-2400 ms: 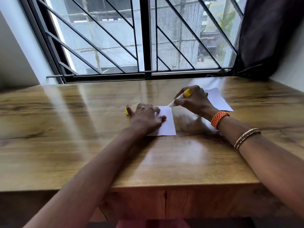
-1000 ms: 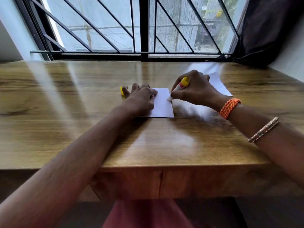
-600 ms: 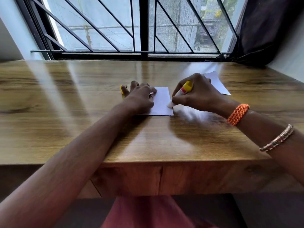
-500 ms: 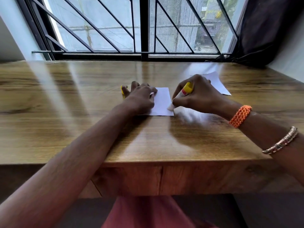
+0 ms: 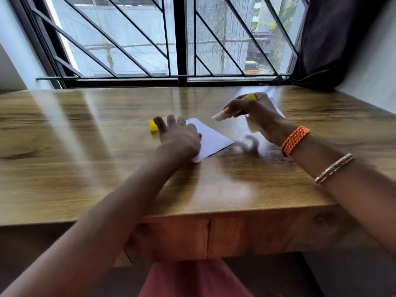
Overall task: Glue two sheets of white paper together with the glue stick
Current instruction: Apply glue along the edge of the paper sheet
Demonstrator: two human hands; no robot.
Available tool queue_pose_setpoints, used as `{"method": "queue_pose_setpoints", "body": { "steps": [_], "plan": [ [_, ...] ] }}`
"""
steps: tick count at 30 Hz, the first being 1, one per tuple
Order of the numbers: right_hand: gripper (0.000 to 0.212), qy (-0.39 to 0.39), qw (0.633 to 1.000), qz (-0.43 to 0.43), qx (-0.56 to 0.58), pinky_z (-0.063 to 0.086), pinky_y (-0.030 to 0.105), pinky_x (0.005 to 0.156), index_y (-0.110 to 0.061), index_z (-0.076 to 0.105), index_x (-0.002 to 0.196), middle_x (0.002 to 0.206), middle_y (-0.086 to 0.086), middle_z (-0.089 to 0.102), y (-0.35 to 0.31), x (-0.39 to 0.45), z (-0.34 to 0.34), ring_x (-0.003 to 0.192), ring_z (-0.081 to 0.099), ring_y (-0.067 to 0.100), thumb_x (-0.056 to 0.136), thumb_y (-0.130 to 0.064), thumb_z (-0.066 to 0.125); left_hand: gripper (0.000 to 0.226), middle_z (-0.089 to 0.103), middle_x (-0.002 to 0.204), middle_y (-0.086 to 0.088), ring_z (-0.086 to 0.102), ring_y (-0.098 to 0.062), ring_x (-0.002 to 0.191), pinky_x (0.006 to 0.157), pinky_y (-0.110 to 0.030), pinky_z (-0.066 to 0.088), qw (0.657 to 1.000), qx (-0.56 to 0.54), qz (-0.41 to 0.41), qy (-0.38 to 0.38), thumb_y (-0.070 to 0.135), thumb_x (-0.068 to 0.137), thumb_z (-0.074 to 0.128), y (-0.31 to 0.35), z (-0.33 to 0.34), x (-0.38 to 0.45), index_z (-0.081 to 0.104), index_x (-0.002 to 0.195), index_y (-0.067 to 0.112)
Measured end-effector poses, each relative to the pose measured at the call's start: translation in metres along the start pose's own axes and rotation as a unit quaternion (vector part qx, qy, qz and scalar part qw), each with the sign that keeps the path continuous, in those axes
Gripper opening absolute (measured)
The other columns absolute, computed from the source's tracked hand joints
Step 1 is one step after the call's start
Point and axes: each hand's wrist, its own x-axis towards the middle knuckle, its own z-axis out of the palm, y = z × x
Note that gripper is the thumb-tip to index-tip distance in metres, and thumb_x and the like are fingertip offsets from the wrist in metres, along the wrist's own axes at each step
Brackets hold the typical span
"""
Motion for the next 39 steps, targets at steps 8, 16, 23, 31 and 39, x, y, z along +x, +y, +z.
{"method": "queue_pose_setpoints", "body": {
  "steps": [8,16,23,31,39],
  "plan": [
    [0.014,0.067,0.984,0.002,-0.166,0.046,0.045,0.077,-0.011,0.074,0.067,0.071,0.005,0.072,0.014,0.010,0.000,0.076,0.063,0.023,0.060,-0.023,0.070,0.043,0.054,0.121,-0.010,0.038,-0.027,0.118,0.104,-0.040,0.018,0.991,0.072,-0.040,0.104,0.045,0.096,0.028,0.000,0.003,-0.007,0.053,0.115,0.015],
    [0.010,0.094,0.958,-0.015,-0.272,0.051,0.045,0.078,-0.015,0.074,0.064,0.056,-0.005,0.064,0.011,0.006,-0.002,0.060,0.054,0.009,0.061,-0.024,0.071,0.032,0.046,0.128,-0.007,0.036,-0.028,0.119,0.091,-0.039,0.032,0.962,-0.159,0.209,0.080,0.026,0.093,0.043,0.002,0.003,-0.003,0.049,0.123,0.017],
    [0.013,0.085,0.954,-0.019,-0.288,0.048,0.047,0.078,-0.012,0.074,0.065,0.052,-0.012,0.059,0.014,0.011,0.002,0.065,0.056,0.013,0.061,-0.024,0.072,0.031,0.045,0.124,-0.005,0.037,-0.028,0.118,0.091,-0.038,0.032,0.963,-0.175,0.200,0.051,0.027,0.093,0.042,0.001,0.004,-0.001,0.050,0.123,0.020],
    [0.014,0.077,0.953,-0.019,-0.291,0.049,0.047,0.083,-0.012,0.075,0.069,0.058,-0.006,0.062,0.012,0.009,0.003,0.072,0.061,0.016,0.063,-0.024,0.073,0.029,0.051,0.121,-0.004,0.040,-0.026,0.120,0.094,-0.038,0.037,0.956,-0.207,0.201,0.060,0.023,0.091,0.047,-0.002,0.000,-0.005,0.056,0.119,0.021],
    [0.009,0.052,0.963,-0.030,-0.264,0.048,0.044,0.074,-0.013,0.073,0.062,0.055,-0.003,0.062,0.010,-0.009,0.001,0.060,0.051,0.009,0.060,-0.022,0.073,0.030,0.051,0.121,-0.003,0.040,-0.026,0.121,0.092,-0.037,0.035,0.956,-0.209,0.198,0.063,0.024,0.092,0.046,-0.002,0.001,-0.005,0.056,0.120,0.023]
  ]
}}
